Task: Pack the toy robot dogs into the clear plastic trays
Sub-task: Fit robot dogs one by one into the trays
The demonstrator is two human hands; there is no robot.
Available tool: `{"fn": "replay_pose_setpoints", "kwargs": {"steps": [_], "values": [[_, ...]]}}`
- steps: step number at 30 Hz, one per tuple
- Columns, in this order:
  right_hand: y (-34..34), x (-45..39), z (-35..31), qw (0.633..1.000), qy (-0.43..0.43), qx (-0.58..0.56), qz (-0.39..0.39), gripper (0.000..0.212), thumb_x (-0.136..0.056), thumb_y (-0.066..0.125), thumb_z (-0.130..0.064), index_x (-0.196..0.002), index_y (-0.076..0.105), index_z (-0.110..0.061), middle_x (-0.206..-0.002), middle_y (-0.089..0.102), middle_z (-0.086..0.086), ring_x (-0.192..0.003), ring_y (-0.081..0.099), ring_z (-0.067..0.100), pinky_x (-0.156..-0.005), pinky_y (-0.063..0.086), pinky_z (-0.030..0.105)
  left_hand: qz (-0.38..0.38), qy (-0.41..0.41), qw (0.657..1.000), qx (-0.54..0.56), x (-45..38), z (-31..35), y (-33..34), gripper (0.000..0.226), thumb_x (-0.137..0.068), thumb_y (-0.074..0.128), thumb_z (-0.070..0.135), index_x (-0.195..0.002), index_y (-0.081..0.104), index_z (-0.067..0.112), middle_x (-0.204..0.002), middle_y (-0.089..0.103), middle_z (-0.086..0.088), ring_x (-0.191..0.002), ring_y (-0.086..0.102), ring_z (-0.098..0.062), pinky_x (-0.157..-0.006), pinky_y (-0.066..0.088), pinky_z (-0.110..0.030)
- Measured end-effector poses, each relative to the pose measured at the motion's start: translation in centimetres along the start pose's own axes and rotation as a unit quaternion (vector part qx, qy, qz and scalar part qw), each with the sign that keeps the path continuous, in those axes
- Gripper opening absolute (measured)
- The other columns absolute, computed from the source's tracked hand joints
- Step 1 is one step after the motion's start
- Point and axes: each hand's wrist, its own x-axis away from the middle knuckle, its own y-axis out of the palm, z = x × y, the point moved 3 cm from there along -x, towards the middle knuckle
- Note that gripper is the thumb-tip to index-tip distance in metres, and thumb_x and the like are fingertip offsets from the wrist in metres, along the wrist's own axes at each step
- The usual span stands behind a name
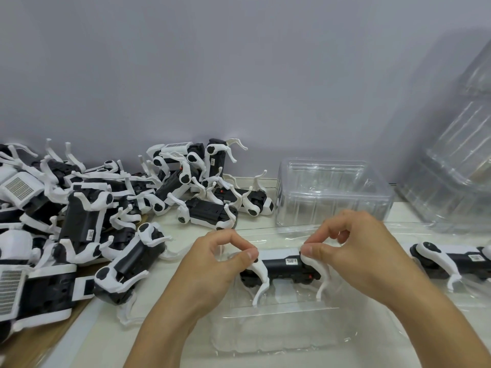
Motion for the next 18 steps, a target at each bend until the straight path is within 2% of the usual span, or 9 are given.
{"fn": "replay_pose_setpoints", "kwargs": {"steps": [3, 7, 11, 13, 15, 18], "values": [[-0.06, 0.00, 0.05, 1.000, 0.000, -0.012, -0.007, 0.016, -0.070, 0.087, -0.037, -0.061, 0.074, -0.036, -0.089, 0.059, -0.011, -0.083, 0.052, 0.001, -0.065, 0.033, 0.015, 0.001, 0.003, 1.000, -0.008, -0.04, -0.01, -0.04, 0.010, -0.083, 0.077, 0.033, -0.074, 0.072, 0.032, -0.122, 0.058, 0.017, -0.124, 0.051, -0.008, -0.101, 0.034, -0.031], [0.18, -0.23, 0.19, 1.000, 0.001, -0.006, 0.004, 0.018, -0.071, 0.087, -0.036, -0.059, 0.073, -0.035, -0.087, 0.056, -0.012, -0.078, 0.049, 0.000, -0.064, 0.033, 0.018, 0.007, 0.006, 1.000, -0.012, -0.11, 0.04, 0.00, 0.014, -0.083, 0.077, 0.031, -0.070, 0.071, 0.032, -0.121, 0.059, 0.019, -0.123, 0.052, -0.007, -0.095, 0.032, -0.026], [0.24, -0.21, 0.15, 0.999, -0.009, 0.029, -0.009, 0.012, -0.075, 0.082, -0.043, -0.071, 0.070, -0.043, -0.095, 0.053, -0.015, -0.087, 0.047, -0.001, -0.065, 0.034, 0.017, 0.006, 0.021, 0.999, -0.034, 0.07, 0.31, -0.05, 0.006, -0.084, 0.075, 0.035, -0.080, 0.072, 0.036, -0.116, 0.063, 0.016, -0.118, 0.052, -0.004, -0.086, 0.033, -0.016], [0.21, -0.16, 0.10, 0.999, -0.024, 0.029, -0.022, 0.017, -0.075, 0.080, -0.045, -0.083, 0.065, -0.048, -0.102, 0.051, -0.018, -0.095, 0.046, -0.004, -0.073, 0.037, 0.020, 0.013, 0.024, 0.999, -0.032, 0.11, 0.35, -0.13, 0.006, -0.083, 0.075, 0.036, -0.086, 0.070, 0.037, -0.115, 0.064, 0.016, -0.117, 0.054, -0.004, -0.085, 0.035, -0.018], [0.07, -0.16, 0.19, 0.999, -0.038, 0.014, -0.029, 0.027, -0.075, 0.078, -0.047, -0.095, 0.060, -0.052, -0.112, 0.048, -0.020, -0.104, 0.047, -0.004, -0.088, 0.040, 0.025, 0.028, 0.030, 0.999, -0.019, 0.11, 0.42, -0.28, 0.013, -0.081, 0.077, 0.037, -0.090, 0.068, 0.038, -0.112, 0.064, 0.016, -0.116, 0.055, -0.005, -0.086, 0.039, -0.023], [0.17, -0.08, 0.18, 0.997, -0.057, 0.002, -0.042, 0.044, -0.072, 0.072, -0.058, -0.112, 0.054, -0.057, -0.125, 0.044, -0.026, -0.119, 0.043, -0.001, -0.104, 0.039, 0.030, 0.044, 0.069, 0.997, -0.002, 0.18, 0.92, -0.50, 0.027, -0.079, 0.081, 0.036, -0.098, 0.063, 0.039, -0.108, 0.067, 0.018, -0.114, 0.057, 0.001, -0.094, 0.042, -0.030]]}}
